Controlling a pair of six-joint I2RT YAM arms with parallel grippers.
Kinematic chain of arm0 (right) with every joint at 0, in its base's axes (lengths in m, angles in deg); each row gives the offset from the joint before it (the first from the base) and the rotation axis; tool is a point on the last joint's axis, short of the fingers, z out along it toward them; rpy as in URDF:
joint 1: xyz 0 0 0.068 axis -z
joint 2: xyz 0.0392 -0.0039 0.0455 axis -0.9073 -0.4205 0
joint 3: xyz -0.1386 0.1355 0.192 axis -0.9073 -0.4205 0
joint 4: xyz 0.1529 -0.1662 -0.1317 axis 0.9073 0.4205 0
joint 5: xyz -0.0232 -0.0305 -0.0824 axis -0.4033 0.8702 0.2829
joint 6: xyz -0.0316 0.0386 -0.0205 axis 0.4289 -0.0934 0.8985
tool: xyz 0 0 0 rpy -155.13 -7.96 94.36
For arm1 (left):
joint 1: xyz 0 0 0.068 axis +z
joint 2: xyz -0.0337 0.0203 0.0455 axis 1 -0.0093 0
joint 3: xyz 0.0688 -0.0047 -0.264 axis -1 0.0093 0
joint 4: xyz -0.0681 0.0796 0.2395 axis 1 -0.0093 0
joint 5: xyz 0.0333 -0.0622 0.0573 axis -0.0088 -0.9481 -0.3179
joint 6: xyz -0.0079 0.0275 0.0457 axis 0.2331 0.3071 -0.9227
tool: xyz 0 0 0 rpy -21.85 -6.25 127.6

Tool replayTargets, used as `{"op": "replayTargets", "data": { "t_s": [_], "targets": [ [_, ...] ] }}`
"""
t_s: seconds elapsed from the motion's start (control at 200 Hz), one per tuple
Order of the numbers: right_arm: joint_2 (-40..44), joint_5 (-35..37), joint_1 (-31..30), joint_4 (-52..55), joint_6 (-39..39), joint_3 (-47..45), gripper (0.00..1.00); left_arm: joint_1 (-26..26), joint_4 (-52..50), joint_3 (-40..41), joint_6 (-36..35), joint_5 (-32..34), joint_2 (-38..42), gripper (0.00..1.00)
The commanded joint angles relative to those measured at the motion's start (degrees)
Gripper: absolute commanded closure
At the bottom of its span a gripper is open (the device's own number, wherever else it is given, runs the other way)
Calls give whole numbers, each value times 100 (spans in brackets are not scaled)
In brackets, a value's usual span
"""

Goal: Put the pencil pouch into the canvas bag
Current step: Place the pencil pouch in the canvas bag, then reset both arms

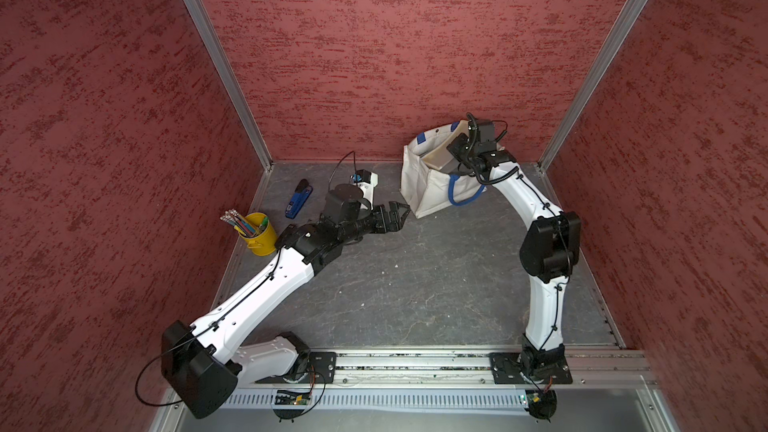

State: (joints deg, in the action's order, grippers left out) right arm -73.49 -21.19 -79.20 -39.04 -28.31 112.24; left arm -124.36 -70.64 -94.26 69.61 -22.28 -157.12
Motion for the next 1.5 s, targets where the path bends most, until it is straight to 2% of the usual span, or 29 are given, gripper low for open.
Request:
{"op": "replayTargets", "data": {
  "t_s": [0.0, 0.095, 0.306, 0.411, 0.521, 0.872, 1.092, 1.167, 1.222, 1.282, 1.403, 1.498],
  "targets": [
    [-50, 129, -76, -339, -232, 27, 100, 85, 107, 31, -99, -166, -61, 1],
    [-73, 80, -96, -317, -265, 9, 100, 155, 129, 14, -95, -206, -116, 0],
    [117, -30, -118, -124, 252, 71, 75, 286, 258, 70, -67, -272, -189, 1],
    [397, -137, -130, -99, 482, -174, 62, 323, 367, 139, -10, -281, -197, 1],
    [721, -209, -131, 30, 774, -400, 53, 342, 424, 164, 14, -298, -226, 1],
    [1552, 61, -121, 1016, 1974, -469, 46, 361, 381, 243, 10, -246, -145, 1],
    [1833, -153, -119, 1073, 2857, -232, 31, 390, -346, -44, -354, 175, -50, 1],
    [2240, -236, -119, 971, 3218, -700, 24, 509, -805, -97, -522, 466, 40, 1],
    [2694, -225, -115, 762, 3423, -1363, 18, 662, -1071, -30, -579, 699, 143, 0],
    [3322, -77, -110, 415, 3566, -2302, 2, 932, -1193, 168, -643, 699, 324, 1],
    [4504, 248, -97, -139, 3703, -3961, 1, 1562, -1299, 641, -776, 657, 688, 1],
    [5206, 704, -32, -552, 3543, -5114, 1, 2187, -1208, 1040, -826, 350, 874, 1]
  ]
}}
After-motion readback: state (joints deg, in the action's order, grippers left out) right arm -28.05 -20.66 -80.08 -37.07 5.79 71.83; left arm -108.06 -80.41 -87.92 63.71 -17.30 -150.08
